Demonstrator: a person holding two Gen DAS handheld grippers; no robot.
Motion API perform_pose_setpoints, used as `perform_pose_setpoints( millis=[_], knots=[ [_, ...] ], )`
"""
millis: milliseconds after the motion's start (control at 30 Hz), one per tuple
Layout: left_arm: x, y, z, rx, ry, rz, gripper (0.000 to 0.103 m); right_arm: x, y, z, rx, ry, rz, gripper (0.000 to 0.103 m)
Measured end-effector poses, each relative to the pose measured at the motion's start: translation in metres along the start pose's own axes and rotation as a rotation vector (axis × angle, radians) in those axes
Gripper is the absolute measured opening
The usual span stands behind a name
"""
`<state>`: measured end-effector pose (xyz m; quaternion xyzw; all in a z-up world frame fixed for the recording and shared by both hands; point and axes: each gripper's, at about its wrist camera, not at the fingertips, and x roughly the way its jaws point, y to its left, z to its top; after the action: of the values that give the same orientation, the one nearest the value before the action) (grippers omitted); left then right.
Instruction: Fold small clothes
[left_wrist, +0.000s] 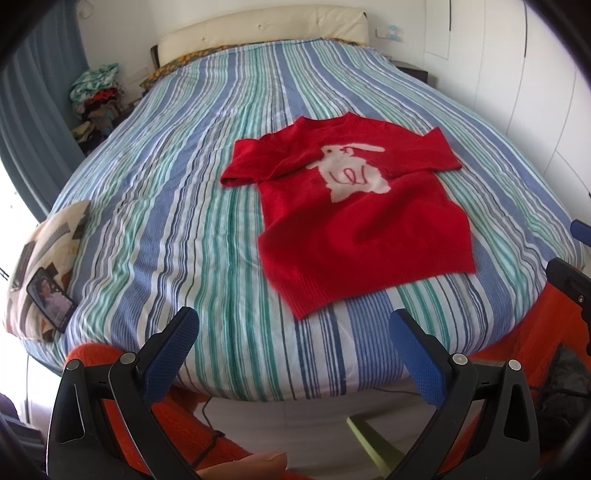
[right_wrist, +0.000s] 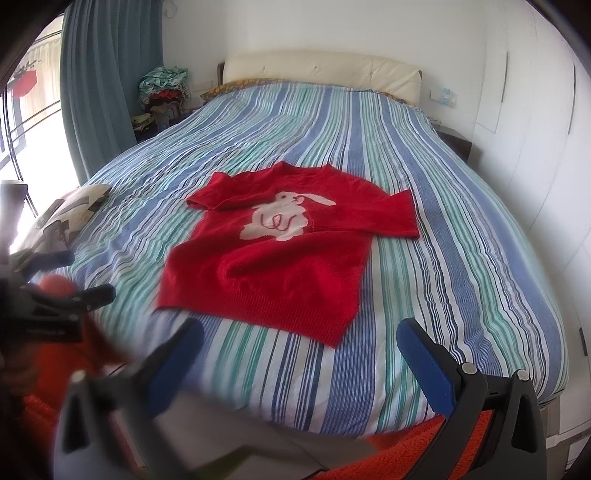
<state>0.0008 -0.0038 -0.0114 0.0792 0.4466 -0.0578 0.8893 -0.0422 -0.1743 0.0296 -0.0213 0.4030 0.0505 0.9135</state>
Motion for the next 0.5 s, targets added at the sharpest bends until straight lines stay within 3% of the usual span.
perform_pose_setpoints(
  millis=[500],
  knots=[
    [0.0044,-0.0032,-0.0035,0.012,0.020,-0.004,0.103,0.0051,0.0023,-0.0023,0.006,0.016,0.011,0.103]
  ],
)
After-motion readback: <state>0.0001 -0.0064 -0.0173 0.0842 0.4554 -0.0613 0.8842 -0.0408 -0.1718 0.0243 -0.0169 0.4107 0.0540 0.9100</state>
